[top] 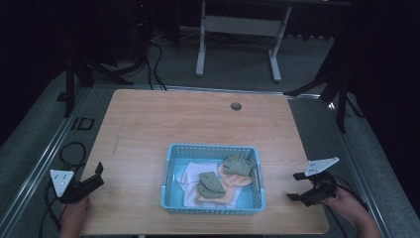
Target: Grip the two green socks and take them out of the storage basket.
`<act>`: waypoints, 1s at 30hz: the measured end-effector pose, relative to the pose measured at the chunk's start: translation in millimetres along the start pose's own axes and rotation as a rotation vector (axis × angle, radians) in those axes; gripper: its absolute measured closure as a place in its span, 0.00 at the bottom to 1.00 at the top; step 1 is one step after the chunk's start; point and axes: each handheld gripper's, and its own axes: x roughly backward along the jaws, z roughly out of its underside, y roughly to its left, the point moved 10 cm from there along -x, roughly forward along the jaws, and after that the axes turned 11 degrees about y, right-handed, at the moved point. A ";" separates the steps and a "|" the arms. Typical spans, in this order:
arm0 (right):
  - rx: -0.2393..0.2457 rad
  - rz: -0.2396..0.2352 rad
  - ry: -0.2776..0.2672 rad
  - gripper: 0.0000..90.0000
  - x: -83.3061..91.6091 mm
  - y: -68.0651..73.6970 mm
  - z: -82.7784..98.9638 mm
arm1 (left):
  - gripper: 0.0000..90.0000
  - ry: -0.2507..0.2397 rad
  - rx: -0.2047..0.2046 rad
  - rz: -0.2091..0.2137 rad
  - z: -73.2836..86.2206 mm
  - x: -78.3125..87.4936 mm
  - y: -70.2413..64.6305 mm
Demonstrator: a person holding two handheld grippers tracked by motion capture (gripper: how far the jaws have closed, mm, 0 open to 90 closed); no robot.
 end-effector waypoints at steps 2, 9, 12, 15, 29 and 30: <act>0.009 -0.011 -0.003 0.16 2.0 3.9 -6.8 | 0.01 0.001 0.000 0.000 0.0 -0.1 0.0; 0.044 -0.037 0.025 0.16 9.7 13.4 -26.9 | 0.01 0.001 0.003 0.001 0.0 -0.1 0.1; 0.073 -0.043 0.042 0.16 11.9 18.9 -36.8 | 0.01 0.001 0.004 0.001 0.0 -0.1 0.2; 0.086 -0.047 0.047 0.16 13.2 22.3 -44.6 | 0.01 0.002 0.004 0.001 0.1 -0.1 0.2; 0.223 -0.068 0.074 0.16 10.1 46.5 -99.3 | 0.01 0.000 0.003 0.004 0.0 0.0 0.0; 0.230 -0.072 0.077 0.15 8.9 48.3 -102.8 | 0.01 0.000 0.004 0.005 0.0 0.1 0.1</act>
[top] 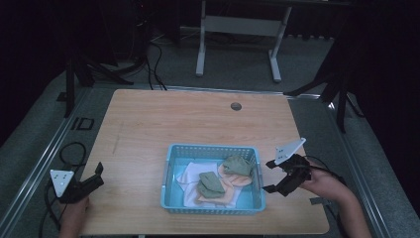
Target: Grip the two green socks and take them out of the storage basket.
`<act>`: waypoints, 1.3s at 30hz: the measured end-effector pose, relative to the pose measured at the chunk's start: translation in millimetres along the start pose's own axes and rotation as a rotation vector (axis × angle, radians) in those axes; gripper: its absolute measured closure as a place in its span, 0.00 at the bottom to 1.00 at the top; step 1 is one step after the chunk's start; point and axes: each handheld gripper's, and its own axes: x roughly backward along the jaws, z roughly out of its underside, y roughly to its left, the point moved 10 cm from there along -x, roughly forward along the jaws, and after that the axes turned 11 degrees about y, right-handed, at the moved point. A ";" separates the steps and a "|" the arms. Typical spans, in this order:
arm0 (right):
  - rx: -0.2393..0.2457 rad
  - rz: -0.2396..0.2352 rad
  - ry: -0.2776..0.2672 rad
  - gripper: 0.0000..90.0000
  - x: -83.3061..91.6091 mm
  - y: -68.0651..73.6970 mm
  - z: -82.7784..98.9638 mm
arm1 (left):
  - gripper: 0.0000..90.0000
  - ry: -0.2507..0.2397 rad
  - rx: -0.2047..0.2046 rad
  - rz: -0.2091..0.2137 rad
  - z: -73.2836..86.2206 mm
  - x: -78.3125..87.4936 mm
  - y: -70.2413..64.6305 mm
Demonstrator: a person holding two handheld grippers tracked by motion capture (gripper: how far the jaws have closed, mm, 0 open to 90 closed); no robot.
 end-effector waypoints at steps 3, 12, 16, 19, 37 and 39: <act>0.025 -0.014 0.008 0.16 -4.0 3.1 -11.5 | 0.01 0.001 0.000 0.001 0.1 0.0 0.0; 0.089 -0.034 0.046 0.15 -23.7 13.5 -41.7 | 0.00 0.002 0.001 0.004 0.1 0.0 -0.1; 0.099 -0.013 0.061 0.18 -31.4 12.1 -49.5 | 0.01 0.002 0.002 0.006 0.1 0.0 0.1; 0.119 -0.041 0.075 0.17 -41.7 17.4 -60.7 | 0.01 0.002 0.003 0.007 0.1 0.0 0.1; 0.220 -0.076 0.134 0.21 -81.7 34.4 -100.3 | 0.00 0.005 0.010 0.015 0.1 -0.3 0.6; 0.225 -0.085 0.142 0.21 -87.2 37.0 -104.6 | 0.01 0.006 0.010 0.015 0.1 -0.4 0.6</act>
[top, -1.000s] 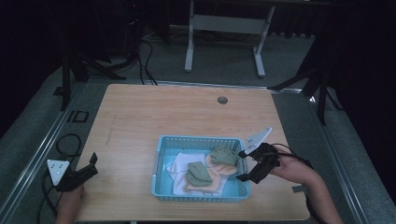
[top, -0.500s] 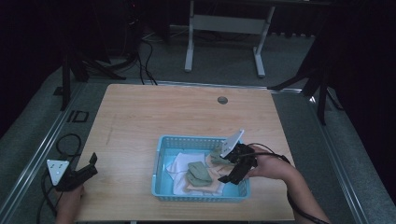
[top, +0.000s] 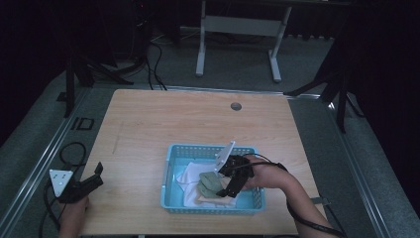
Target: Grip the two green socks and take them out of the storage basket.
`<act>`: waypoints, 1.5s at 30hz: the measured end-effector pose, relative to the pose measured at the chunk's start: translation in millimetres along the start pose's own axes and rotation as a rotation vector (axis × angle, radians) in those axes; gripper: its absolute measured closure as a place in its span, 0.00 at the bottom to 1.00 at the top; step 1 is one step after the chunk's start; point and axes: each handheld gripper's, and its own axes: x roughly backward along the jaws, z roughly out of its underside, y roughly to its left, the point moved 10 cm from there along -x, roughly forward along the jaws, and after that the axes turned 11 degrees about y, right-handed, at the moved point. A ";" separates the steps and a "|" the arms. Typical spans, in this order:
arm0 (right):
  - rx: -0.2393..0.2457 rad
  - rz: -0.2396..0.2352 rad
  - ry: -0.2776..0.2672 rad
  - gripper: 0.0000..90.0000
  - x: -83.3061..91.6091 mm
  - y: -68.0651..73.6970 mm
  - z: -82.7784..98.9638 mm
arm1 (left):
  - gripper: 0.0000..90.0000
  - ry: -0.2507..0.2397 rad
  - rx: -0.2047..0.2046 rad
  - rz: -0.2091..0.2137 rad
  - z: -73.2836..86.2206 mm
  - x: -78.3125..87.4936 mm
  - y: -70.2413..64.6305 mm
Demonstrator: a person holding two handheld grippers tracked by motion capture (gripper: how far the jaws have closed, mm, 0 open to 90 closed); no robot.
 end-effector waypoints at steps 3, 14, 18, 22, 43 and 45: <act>0.003 -0.010 0.008 0.24 -6.6 0.5 -6.5 | 0.01 0.001 0.001 0.001 0.1 0.0 0.0; 0.042 -0.045 0.086 0.35 -33.3 5.6 -18.1 | 0.01 0.005 -0.001 0.003 0.1 -0.5 0.3; 0.057 -0.031 0.120 0.51 -38.7 3.7 -17.4 | 0.01 0.005 -0.001 0.004 0.1 -0.6 0.5; 0.067 -0.023 0.129 0.83 -35.6 4.8 -19.0 | 0.00 0.008 -0.002 0.003 0.2 -0.7 0.6; 0.067 0.080 0.044 0.92 26.5 1.0 -23.7 | 0.01 0.005 0.003 0.005 0.0 -1.0 0.5; 0.071 0.085 0.032 0.92 34.7 1.4 -22.9 | 0.01 0.007 0.003 0.004 0.1 -1.0 0.6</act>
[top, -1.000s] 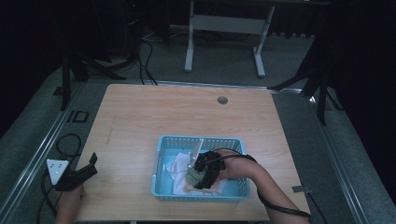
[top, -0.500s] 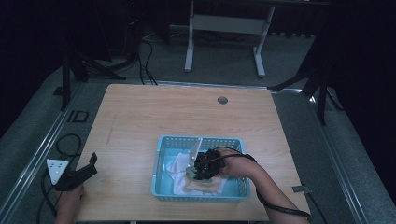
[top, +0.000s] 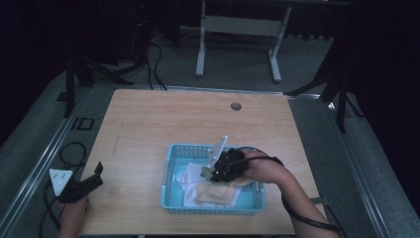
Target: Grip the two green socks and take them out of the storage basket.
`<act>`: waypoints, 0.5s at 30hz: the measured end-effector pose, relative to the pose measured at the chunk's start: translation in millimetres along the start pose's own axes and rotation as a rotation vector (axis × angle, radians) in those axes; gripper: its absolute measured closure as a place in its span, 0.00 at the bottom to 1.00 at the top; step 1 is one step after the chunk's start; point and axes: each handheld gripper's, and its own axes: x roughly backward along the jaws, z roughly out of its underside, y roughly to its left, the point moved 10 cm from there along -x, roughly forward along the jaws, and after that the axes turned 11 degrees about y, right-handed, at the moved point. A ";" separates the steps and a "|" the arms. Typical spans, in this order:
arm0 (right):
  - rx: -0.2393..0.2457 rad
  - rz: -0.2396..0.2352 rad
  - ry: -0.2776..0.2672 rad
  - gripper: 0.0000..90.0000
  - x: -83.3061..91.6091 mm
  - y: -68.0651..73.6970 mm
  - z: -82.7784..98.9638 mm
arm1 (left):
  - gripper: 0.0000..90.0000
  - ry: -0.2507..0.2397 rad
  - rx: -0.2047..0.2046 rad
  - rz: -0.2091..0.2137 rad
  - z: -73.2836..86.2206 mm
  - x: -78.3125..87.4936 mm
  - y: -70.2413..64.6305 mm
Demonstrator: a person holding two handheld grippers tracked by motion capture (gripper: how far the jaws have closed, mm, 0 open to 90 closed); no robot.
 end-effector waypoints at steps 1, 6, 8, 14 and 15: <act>-0.003 0.009 -0.006 0.92 4.1 -0.5 0.4 | 0.01 0.000 0.000 -0.001 0.0 0.0 0.0; -0.002 0.033 -0.021 0.92 22.3 -2.5 4.5 | 0.01 0.002 0.000 -0.002 0.1 -0.1 0.1; -0.006 0.038 -0.024 0.92 28.9 -3.8 7.1 | 0.01 0.002 0.001 -0.002 0.1 0.0 0.2; -0.012 0.061 -0.025 0.92 48.9 -6.0 19.5 | 0.01 0.003 0.000 -0.003 0.1 -0.2 0.1; -0.010 0.067 -0.020 0.92 51.5 -6.4 22.1 | 0.01 0.003 0.000 -0.004 0.2 -0.1 0.1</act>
